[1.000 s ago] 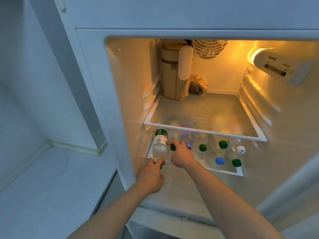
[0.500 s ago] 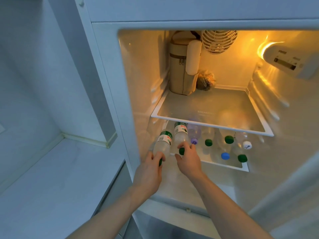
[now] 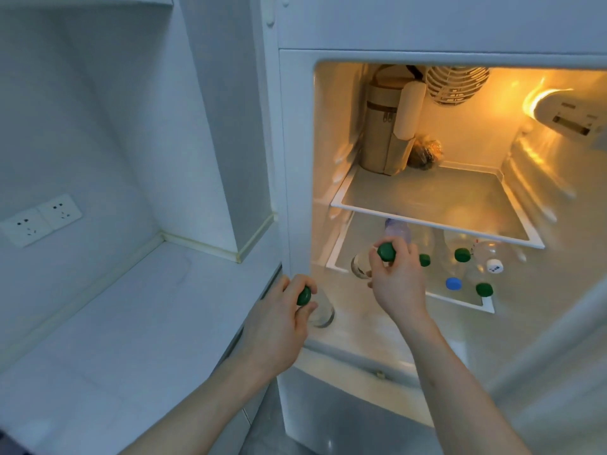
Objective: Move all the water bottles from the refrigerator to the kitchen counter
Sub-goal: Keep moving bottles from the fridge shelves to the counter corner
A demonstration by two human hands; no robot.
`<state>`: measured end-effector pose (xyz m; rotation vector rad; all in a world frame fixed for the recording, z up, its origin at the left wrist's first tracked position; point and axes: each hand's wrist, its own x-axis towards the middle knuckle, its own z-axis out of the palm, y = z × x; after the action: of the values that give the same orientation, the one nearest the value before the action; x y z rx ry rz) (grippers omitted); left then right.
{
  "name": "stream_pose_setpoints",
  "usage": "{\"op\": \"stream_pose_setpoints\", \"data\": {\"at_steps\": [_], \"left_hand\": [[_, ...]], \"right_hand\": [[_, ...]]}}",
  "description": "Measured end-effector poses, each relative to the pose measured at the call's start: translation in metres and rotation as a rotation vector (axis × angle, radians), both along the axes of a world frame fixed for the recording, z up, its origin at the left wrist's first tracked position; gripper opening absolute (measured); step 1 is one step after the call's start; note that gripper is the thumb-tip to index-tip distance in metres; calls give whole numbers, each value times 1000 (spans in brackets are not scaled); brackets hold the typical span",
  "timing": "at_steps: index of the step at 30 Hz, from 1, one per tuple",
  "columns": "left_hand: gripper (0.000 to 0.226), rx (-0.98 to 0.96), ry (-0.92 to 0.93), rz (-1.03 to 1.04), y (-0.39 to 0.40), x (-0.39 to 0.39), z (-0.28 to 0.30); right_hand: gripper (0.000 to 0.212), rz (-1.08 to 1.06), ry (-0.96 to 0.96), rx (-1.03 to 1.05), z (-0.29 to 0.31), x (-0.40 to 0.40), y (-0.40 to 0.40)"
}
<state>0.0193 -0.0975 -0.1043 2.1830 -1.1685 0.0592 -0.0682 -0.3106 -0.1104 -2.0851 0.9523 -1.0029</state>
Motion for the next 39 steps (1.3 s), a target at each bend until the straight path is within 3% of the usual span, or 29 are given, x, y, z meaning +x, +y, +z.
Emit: {"op": "stream_pose_setpoints", "data": {"at_steps": [5,16,23,39], "left_hand": [[11,22,95,55,69,-13,-3],[12,46,285,332,230,-62,-23],[13,32,304,676,304,-86,-26],[15,-119,376,1367,420,-185,-38]], "right_hand": [[9,173,96,-14,30,-24,49],[2,713,398,343,22,-27,193],[7,1084,551,295,6,16,268],[11,1765,640,-43,-10,70,431]]}}
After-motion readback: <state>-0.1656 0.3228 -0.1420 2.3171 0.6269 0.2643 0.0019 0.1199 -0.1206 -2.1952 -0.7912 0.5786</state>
